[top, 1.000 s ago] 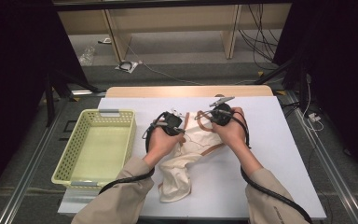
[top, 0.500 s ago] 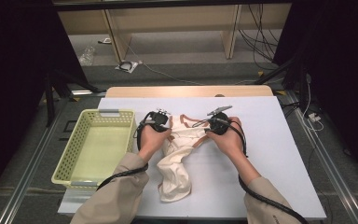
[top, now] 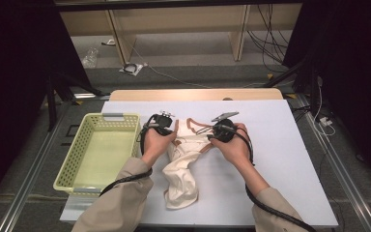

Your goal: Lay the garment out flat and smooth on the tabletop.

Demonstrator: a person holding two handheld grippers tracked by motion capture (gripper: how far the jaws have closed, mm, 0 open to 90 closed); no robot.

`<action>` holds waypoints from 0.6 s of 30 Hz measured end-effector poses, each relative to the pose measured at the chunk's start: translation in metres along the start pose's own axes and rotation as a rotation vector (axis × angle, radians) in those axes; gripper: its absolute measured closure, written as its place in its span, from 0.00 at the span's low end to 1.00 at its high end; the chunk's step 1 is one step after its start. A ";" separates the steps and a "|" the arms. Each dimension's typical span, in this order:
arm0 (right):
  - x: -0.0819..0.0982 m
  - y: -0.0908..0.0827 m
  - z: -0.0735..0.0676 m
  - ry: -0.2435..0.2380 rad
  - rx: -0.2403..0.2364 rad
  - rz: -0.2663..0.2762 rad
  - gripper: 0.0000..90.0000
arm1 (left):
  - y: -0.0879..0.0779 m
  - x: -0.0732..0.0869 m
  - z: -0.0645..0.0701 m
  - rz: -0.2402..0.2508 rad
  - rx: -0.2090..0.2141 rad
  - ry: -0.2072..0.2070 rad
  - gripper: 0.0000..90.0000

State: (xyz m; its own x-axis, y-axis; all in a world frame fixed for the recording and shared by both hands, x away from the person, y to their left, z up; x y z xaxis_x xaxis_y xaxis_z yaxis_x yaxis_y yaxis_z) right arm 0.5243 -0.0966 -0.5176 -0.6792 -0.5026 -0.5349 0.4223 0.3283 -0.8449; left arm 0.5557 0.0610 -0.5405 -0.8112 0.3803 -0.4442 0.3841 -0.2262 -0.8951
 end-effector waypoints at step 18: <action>0.007 0.011 -0.122 -0.271 -0.282 -0.097 0.69 | -0.038 0.033 0.006 0.031 0.011 0.073 0.58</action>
State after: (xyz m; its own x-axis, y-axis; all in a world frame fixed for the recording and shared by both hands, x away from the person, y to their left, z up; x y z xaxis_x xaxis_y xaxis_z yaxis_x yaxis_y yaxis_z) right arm 0.4509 0.0007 -0.5295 -0.5094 -0.7223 -0.4677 0.1573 0.4562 -0.8759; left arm 0.5115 0.0768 -0.5207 -0.7645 0.4369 -0.4739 0.4034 -0.2491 -0.8805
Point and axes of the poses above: each handheld gripper's, and its own axes: y roughly forward along the jaws, x roughly out of its underside, z roughly to its right, the point moved 10 cm from there along y, roughly forward along the jaws, and after that the axes turned 11 degrees about -z, right-handed, at the moved point
